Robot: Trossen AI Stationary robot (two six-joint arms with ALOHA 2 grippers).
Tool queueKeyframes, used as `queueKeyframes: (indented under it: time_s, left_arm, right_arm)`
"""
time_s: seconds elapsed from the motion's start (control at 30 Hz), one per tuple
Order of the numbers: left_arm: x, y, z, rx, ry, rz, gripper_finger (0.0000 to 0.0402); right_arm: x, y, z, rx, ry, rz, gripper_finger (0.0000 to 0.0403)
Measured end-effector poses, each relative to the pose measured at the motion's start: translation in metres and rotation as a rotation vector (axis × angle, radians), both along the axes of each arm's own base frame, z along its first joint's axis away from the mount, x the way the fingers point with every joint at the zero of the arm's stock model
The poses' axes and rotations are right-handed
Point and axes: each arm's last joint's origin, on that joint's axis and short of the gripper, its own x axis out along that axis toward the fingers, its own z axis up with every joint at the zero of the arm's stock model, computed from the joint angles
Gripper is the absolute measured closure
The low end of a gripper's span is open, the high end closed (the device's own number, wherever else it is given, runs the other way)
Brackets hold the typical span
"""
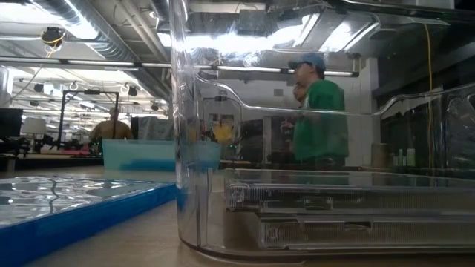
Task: Pick & place jewel cases by type
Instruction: Put the black CD case into the transparent bin
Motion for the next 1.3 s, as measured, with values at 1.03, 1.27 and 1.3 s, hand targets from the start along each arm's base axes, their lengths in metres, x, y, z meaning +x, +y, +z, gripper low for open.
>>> queueKeyframes:
  time_s: [1.03, 1.27, 1.3]
  left_arm:
    - [-0.046, 0.055, 0.036, -1.757, -0.647, -0.205, 0.038]
    - [-0.061, 0.063, 0.04, -1.967, -0.669, -0.353, 0.038]
    - [-0.061, 0.063, 0.04, -1.967, -0.671, -0.347, 0.038]
  right_arm:
    - [0.0, 0.002, -0.008, 0.006, 0.081, 0.055, 0.0396]
    - [0.0, 0.003, -0.01, 0.0, 0.106, 0.093, 0.0396]
    - [0.0, 0.003, -0.011, -0.01, 0.109, 0.103, 0.0396]
